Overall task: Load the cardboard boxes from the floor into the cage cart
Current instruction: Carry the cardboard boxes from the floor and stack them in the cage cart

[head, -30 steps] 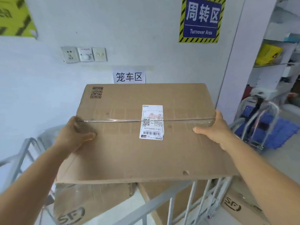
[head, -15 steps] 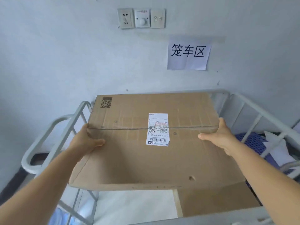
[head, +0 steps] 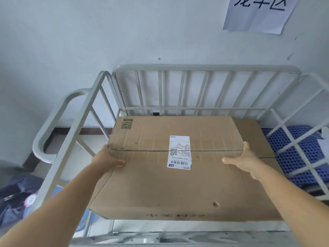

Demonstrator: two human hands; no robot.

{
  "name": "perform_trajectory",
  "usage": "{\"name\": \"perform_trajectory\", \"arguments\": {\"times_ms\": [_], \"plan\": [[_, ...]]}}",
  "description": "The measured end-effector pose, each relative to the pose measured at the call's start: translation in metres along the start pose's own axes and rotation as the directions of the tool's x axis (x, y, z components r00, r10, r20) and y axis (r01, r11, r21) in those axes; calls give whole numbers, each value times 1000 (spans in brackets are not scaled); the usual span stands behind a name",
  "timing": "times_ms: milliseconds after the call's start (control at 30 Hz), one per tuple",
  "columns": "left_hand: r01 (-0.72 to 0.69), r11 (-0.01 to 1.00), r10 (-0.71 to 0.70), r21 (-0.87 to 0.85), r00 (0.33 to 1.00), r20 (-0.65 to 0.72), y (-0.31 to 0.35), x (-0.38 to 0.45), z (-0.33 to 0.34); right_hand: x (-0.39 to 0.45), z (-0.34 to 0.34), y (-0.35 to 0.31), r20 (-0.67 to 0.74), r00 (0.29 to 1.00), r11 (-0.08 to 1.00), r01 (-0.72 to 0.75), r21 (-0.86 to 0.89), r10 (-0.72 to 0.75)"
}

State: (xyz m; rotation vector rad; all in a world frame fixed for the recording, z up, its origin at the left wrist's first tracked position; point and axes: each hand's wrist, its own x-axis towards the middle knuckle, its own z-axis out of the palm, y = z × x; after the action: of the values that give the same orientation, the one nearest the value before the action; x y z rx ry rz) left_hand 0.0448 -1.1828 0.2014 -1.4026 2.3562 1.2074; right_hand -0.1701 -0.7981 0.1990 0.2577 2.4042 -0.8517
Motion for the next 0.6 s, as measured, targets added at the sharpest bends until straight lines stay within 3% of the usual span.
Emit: {"name": "perform_trajectory", "arguments": {"times_ms": [367,600], "plan": [[125,984,-139,124,984,112,-64,55,23,32,84,26,114,974,980,-190,-53,195],[197,973,-208,117,973,99,-96,81,52,70,130,48,195,946,965,-247,-87,260]]}}
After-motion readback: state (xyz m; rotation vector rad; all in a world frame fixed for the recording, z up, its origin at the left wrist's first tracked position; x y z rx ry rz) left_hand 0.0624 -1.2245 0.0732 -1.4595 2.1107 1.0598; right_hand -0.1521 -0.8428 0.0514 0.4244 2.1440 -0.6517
